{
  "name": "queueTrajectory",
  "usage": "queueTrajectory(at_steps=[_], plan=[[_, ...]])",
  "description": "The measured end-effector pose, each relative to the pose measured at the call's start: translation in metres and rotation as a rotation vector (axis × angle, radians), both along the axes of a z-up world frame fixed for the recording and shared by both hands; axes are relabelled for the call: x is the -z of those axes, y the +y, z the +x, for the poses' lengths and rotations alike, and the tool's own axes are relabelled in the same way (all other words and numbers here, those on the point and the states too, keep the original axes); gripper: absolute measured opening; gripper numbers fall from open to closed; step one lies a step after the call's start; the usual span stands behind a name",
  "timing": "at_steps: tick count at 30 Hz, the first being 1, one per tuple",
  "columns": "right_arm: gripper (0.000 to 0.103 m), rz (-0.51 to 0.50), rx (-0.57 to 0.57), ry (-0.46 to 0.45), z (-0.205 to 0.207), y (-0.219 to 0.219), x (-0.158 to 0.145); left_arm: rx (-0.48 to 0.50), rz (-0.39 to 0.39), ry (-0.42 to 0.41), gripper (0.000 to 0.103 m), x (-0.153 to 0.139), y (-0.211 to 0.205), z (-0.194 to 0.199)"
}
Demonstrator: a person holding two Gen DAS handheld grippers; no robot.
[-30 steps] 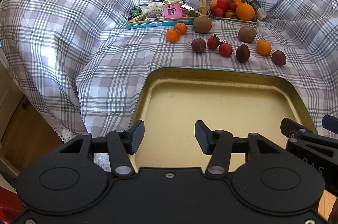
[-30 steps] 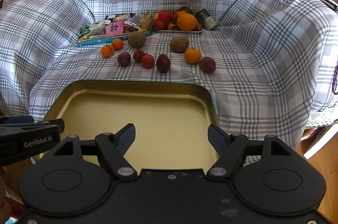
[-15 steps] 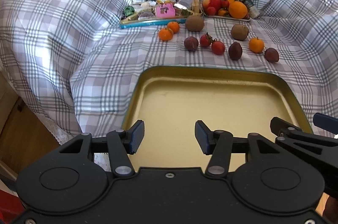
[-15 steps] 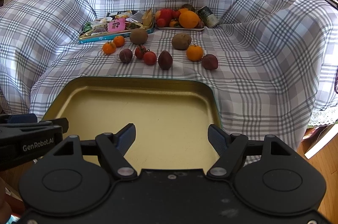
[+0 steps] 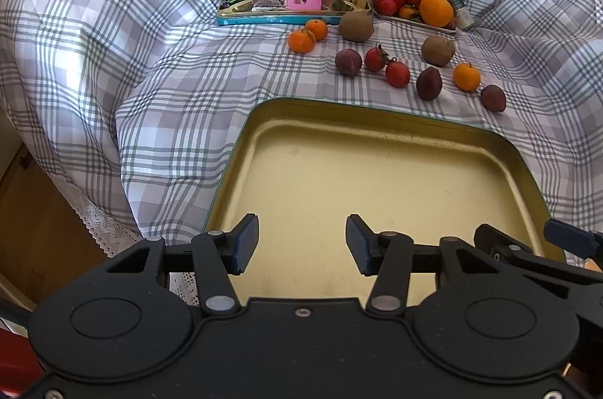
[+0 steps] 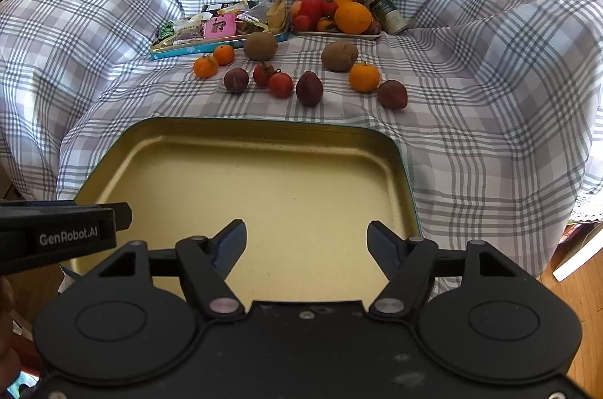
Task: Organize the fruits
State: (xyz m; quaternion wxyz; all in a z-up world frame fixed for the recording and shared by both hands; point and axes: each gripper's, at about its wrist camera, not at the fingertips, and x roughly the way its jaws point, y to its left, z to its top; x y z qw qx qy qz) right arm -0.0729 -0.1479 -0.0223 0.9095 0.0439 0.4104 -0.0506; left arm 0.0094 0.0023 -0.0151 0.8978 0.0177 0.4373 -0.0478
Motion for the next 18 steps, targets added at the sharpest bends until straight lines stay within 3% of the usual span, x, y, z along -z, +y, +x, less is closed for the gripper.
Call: queueTrajectory(at_steps=[8,12,18], plan=[[0.075,0.015,-0.011,0.009,0.011,-0.002,0.003,0.030,0.046,0.005,0.057,0.003,-0.005,0.014],[0.075,0.018,-0.014,-0.014,0.016,-0.005,0.002,0.035,0.033,0.011,0.056,0.001,-0.001,0.028],[0.074,-0.006,-0.011,-0.019,0.035,-0.012,0.005,0.028,0.061,-0.045,0.056,-0.005,-0.001,0.058]])
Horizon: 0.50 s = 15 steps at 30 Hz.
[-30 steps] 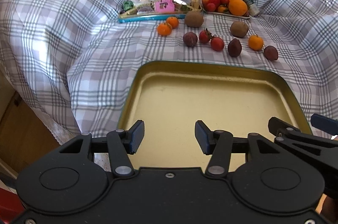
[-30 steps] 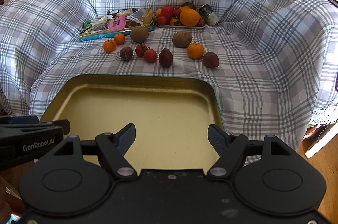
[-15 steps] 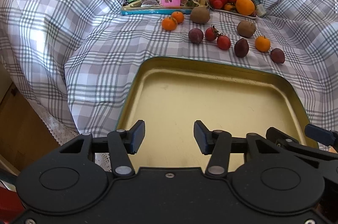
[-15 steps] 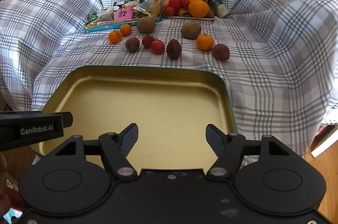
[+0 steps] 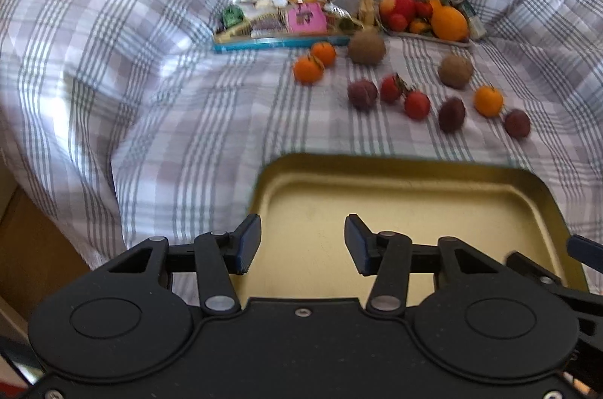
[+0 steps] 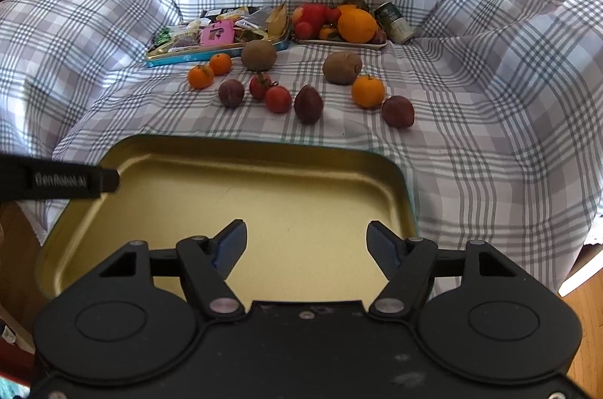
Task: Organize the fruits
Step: 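Reach the right tool toward a mandarin and close around it while the left tool reaches another mandarin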
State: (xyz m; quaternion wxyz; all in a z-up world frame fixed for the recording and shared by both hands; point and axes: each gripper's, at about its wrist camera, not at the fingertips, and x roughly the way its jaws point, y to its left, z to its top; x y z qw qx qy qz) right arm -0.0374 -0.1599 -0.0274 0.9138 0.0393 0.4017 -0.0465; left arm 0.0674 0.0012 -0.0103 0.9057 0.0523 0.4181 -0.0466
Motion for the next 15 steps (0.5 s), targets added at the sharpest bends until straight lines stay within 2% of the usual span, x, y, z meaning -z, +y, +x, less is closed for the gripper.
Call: queueTrajectory(at_steps=[9,15], plan=[[0.074,-0.025,0.089,-0.032,0.052,-0.032,-0.004,0.056,0.041,-0.085,0.056,-0.005,-0.013,0.060],[0.074,-0.038,0.109,-0.080,0.096,-0.045,-0.004,0.079,0.112,-0.147,0.056,0.003,-0.030,0.105]])
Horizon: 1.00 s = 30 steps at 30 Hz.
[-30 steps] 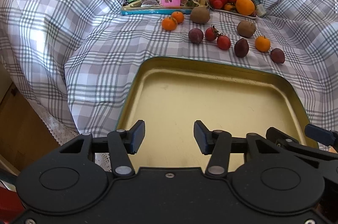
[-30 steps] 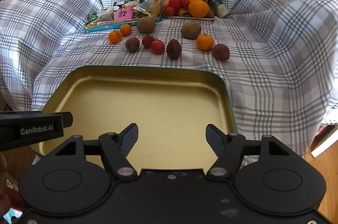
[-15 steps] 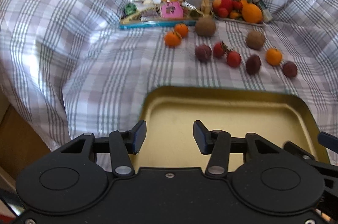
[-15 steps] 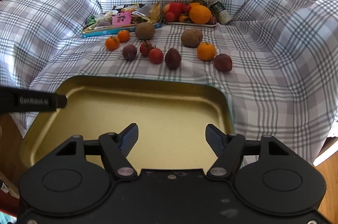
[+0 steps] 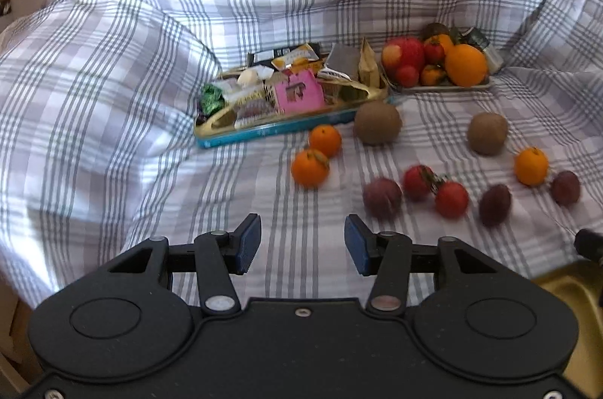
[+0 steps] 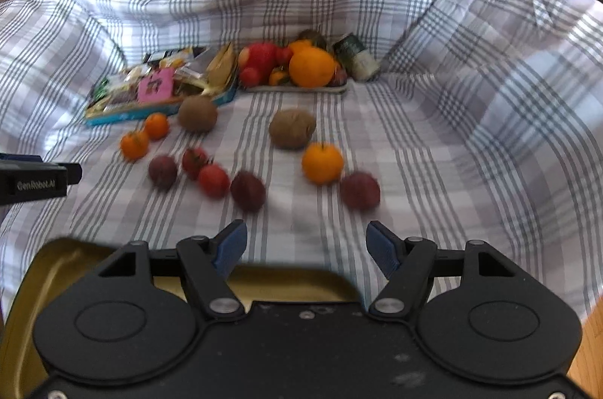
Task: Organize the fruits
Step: 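Reach the right tool toward a mandarin and close around it while the left tool reaches another mandarin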
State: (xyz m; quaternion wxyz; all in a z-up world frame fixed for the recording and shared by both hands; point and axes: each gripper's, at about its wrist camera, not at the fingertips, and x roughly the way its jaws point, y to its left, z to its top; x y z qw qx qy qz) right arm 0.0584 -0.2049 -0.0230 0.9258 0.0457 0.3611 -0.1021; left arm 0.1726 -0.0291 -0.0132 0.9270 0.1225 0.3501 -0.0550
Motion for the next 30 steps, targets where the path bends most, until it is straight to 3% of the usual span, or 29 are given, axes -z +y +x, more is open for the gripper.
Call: queueTrajectory(at_steps=[9,16,24,30], plan=[[0.074,-0.028,-0.001,-0.054,0.071,-0.005,0.013,-0.061,0.028,-0.041,0.056,0.025,-0.006,0.055],[0.074,-0.047,0.037,-0.122,0.105,-0.012,0.033,-0.091,0.083,-0.037,0.056,0.047,-0.005,0.068],[0.074,-0.012,0.065,-0.143,0.110,-0.020,0.051,-0.066,0.171,-0.031,0.056,0.064,-0.007,0.068],[0.074,-0.042,0.029,-0.156,0.112,-0.018,0.048,-0.077,0.174,0.008,0.056,0.069,-0.006,0.072]])
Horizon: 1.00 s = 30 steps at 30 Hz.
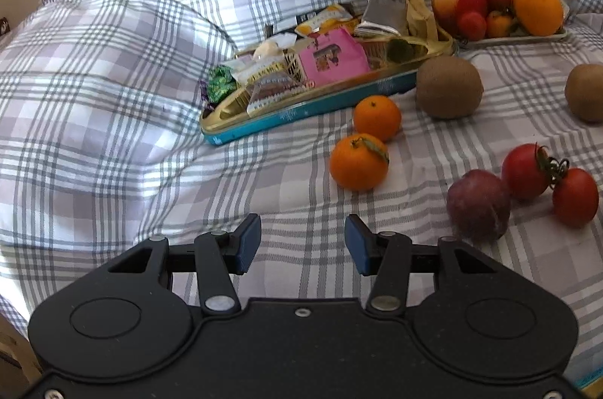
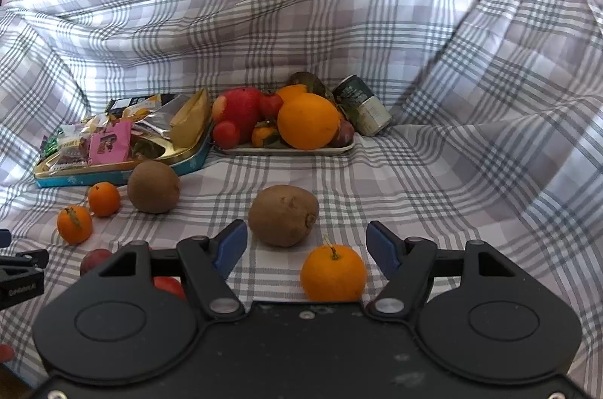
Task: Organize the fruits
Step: 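Reach the right tool toward a mandarin and close around it while the left tool reaches another mandarin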
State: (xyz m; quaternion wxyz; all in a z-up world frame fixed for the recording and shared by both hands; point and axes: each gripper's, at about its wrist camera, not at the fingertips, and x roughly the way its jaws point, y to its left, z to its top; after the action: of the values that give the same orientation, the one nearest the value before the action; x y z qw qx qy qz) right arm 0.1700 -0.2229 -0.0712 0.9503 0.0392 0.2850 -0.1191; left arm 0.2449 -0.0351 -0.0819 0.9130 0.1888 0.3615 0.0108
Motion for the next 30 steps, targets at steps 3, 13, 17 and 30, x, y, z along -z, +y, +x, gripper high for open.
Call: queueTrajectory(at_steps=[3,13,17,30], plan=[[0.074,0.007,0.003,0.031,0.004,0.000,0.003,-0.015,-0.022,0.037,0.056,0.003,0.005,0.004],[0.055,0.038,0.096,0.197,0.031,-0.018,0.022,0.005,-0.031,0.050,0.056,0.006,0.007,0.003],[0.047,-0.005,0.081,0.219,0.035,-0.015,0.028,0.020,-0.049,0.074,0.056,0.003,0.009,0.008],[0.047,-0.005,0.074,0.231,0.040,-0.016,0.028,0.068,-0.234,0.145,0.056,-0.012,0.012,0.048]])
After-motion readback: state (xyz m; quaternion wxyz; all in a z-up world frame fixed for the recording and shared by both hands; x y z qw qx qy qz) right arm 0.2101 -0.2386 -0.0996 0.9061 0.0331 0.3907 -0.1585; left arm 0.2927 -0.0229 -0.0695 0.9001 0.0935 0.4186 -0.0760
